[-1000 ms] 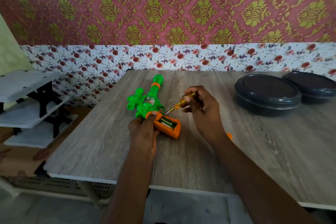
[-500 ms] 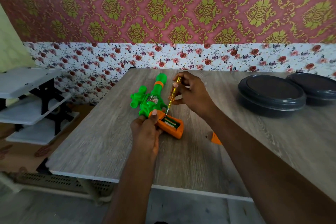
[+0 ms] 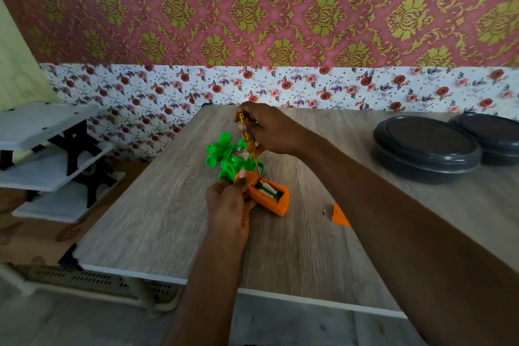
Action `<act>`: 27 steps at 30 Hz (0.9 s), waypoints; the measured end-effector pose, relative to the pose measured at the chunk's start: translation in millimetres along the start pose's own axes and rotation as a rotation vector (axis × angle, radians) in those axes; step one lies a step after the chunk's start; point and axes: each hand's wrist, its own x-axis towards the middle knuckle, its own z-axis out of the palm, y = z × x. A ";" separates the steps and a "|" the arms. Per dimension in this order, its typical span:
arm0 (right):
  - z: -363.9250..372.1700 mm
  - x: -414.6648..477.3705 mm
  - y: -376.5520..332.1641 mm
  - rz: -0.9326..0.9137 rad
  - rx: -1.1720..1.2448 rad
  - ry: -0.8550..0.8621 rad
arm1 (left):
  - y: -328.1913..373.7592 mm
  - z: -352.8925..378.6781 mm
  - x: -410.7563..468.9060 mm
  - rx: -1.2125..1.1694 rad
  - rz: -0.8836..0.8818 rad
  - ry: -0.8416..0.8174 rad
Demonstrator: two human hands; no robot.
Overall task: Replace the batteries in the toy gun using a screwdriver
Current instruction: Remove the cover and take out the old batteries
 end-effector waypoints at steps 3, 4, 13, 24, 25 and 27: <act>0.0 3.6 -2.2 -0.003 -0.020 -0.023 | 0.7 1.1 -1.7 -0.006 0.006 -0.017; -0.1 4.7 -2.2 0.000 -0.021 -0.030 | 1.3 1.2 -2.2 -0.012 0.007 -0.015; 0.6 12.0 -0.1 0.041 -0.018 -0.102 | 1.3 1.8 -2.9 -0.005 -0.003 -0.003; 8.4 32.6 -8.2 0.067 -0.205 -0.258 | 2.3 1.1 -3.6 -0.010 -0.006 -0.016; 7.5 32.2 -8.4 0.075 -0.181 -0.255 | 2.4 1.0 -3.6 -0.014 -0.008 -0.015; 4.0 31.6 -7.4 0.084 -0.168 -0.248 | 2.2 0.7 -3.1 -0.019 -0.014 -0.007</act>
